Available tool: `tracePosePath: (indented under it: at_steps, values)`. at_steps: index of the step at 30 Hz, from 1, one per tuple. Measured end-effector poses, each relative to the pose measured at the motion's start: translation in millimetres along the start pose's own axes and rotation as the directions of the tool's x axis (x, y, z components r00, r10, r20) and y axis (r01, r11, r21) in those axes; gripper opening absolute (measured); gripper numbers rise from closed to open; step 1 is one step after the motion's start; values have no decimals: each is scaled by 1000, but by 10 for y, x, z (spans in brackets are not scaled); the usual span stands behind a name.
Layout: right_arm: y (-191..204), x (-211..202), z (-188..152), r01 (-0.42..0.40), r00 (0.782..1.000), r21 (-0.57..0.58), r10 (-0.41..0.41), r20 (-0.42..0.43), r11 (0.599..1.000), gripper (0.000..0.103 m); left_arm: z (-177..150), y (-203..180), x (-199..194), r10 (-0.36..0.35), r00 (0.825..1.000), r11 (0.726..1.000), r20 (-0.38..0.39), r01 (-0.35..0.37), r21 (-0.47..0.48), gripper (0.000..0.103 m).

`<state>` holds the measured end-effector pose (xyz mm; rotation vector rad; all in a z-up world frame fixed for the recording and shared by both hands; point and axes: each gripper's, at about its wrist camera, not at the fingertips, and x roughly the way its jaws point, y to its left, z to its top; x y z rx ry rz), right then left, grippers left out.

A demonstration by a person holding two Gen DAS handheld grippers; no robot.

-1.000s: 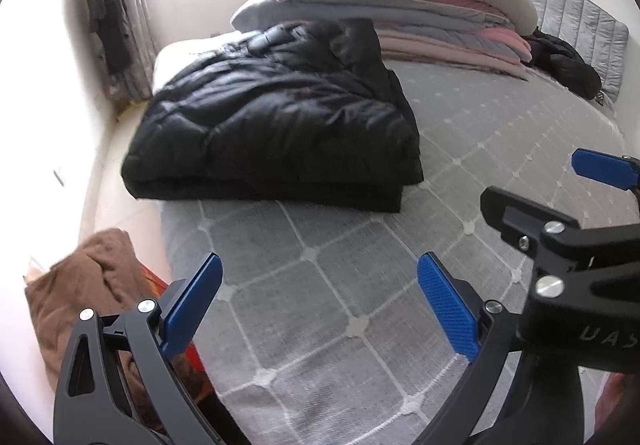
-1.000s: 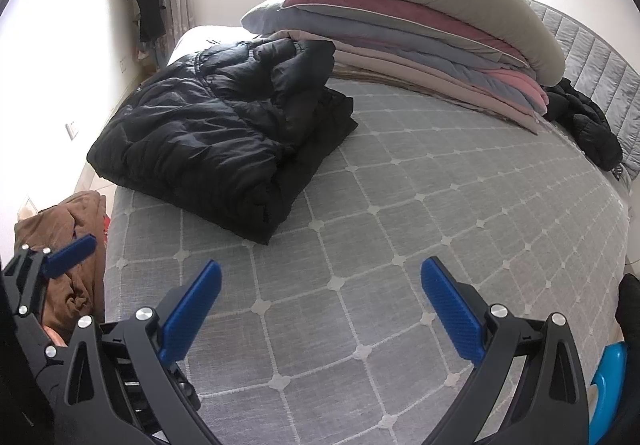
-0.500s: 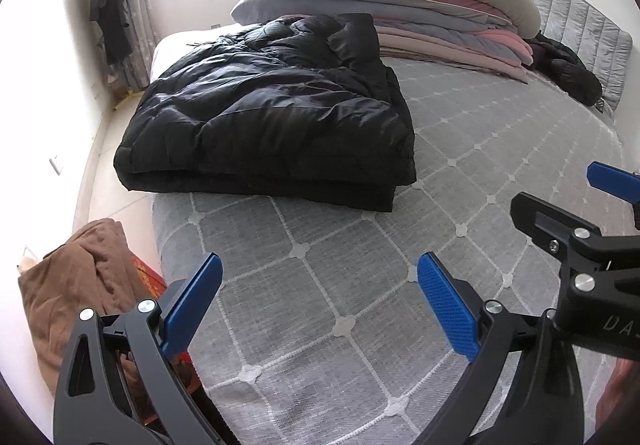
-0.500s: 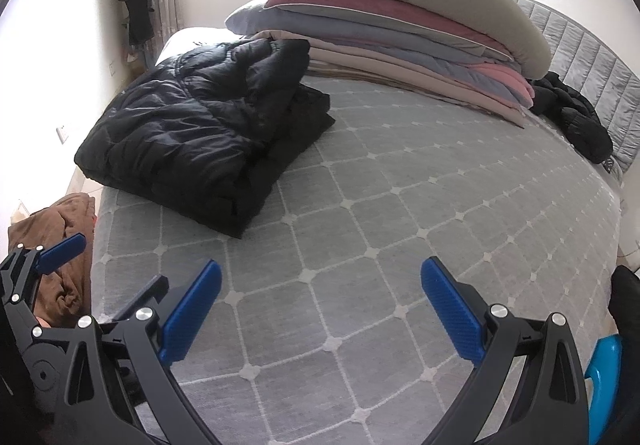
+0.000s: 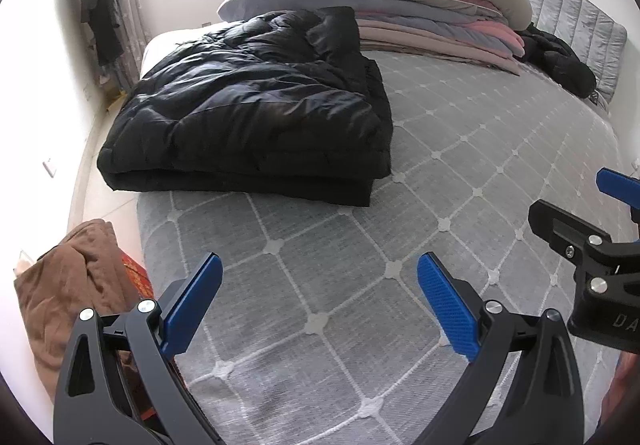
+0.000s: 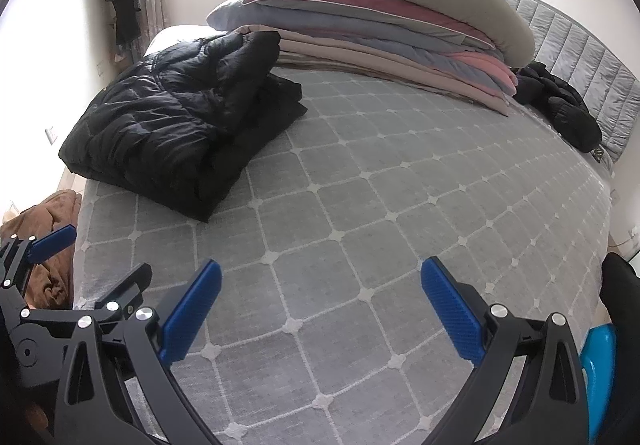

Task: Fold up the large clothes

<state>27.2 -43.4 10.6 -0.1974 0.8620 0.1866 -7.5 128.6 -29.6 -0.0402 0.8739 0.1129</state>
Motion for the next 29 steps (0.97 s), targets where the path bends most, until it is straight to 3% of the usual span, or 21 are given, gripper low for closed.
tracePosePath:
  at_steps: [13, 18, 29]
  values:
    - [-172, -39, -60, 15, 1000, 17, -15, -2, 1000, 96, -19, -121, 37, -11, 1000, 1000, -18, 11, 4, 94]
    - [-235, -50, -79, 15, 1000, 28, -15, -3, 999, 96, -30, -164, 1, 44, 999, 999, 10, -44, 13, 94]
    - [-307, -78, -108, 20, 1000, 36, -20, -2, 999, 96, -22, -206, 53, 28, 1000, 999, -9, -28, 17, 94]
